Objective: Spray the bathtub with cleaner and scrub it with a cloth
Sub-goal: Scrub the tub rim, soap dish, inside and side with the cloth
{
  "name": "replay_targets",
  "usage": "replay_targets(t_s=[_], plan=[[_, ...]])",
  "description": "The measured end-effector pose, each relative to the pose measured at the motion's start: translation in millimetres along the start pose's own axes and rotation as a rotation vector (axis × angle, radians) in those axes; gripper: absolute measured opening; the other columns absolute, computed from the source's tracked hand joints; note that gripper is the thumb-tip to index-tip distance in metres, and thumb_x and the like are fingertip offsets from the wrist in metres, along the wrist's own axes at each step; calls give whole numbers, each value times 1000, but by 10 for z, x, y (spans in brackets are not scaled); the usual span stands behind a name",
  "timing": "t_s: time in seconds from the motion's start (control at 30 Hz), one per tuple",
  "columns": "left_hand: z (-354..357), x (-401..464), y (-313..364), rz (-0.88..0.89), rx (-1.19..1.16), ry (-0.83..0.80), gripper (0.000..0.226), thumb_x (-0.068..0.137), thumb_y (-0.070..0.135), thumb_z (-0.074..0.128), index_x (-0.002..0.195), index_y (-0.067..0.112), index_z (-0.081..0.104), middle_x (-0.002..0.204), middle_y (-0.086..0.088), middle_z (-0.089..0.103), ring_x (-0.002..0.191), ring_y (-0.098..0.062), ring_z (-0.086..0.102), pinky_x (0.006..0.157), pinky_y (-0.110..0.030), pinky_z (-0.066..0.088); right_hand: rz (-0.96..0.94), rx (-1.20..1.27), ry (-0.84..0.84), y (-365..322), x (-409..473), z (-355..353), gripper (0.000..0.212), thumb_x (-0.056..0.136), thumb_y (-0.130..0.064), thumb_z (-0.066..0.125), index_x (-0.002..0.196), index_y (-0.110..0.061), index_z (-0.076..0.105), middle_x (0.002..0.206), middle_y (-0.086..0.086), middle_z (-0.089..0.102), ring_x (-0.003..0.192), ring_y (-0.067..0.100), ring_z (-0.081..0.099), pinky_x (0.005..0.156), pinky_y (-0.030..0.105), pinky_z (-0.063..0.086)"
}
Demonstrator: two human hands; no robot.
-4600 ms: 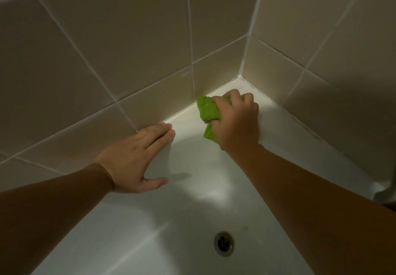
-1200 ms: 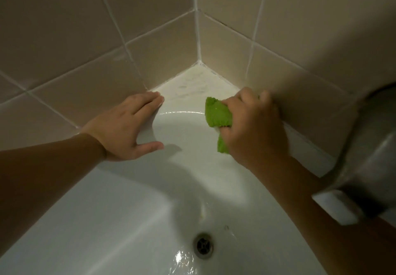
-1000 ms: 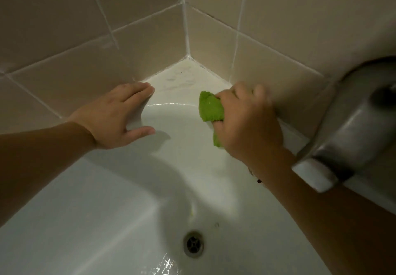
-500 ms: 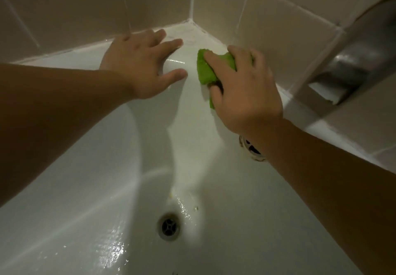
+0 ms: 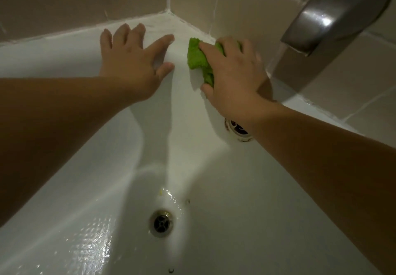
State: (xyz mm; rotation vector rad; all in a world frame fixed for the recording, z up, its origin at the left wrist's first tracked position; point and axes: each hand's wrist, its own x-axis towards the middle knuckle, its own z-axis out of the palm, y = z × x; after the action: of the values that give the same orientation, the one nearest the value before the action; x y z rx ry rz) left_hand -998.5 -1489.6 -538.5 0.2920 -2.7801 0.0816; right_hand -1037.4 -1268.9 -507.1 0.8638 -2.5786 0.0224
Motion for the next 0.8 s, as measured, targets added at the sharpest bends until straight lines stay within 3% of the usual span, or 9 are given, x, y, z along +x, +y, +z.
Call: replay_targets(t_s=[0.2,0.37,0.63,0.8], plan=[[17,-7,410,122,-144,-9,61,100,68,35,157,50,20,167,-14,21,155,-38,11,124,-61,2,10,32,2,282,-488,-162,72,91,-30,67,155,-34,34,148,4,40,136,33,33,103,44,40],[16,5,447,140,-155,4,63,99,67,38,157,49,21,166,-14,24,154,-39,13,124,-60,3,-6,13,6,255,-346,-198,67,88,-32,69,149,-30,42,136,5,48,122,33,44,96,43,42],[-147,-129,660,189,-255,-64,67,100,60,48,160,44,23,168,-16,19,155,-36,9,124,-55,9,51,-2,-30,398,-656,-324,69,82,-32,68,147,-31,44,137,7,47,126,37,40,94,48,45],[-207,-159,753,189,-300,-80,67,100,60,49,160,41,25,167,-16,19,155,-34,10,123,-55,15,16,29,-56,304,-494,-319,63,88,-27,66,147,-29,43,136,8,47,125,36,39,90,43,45]])
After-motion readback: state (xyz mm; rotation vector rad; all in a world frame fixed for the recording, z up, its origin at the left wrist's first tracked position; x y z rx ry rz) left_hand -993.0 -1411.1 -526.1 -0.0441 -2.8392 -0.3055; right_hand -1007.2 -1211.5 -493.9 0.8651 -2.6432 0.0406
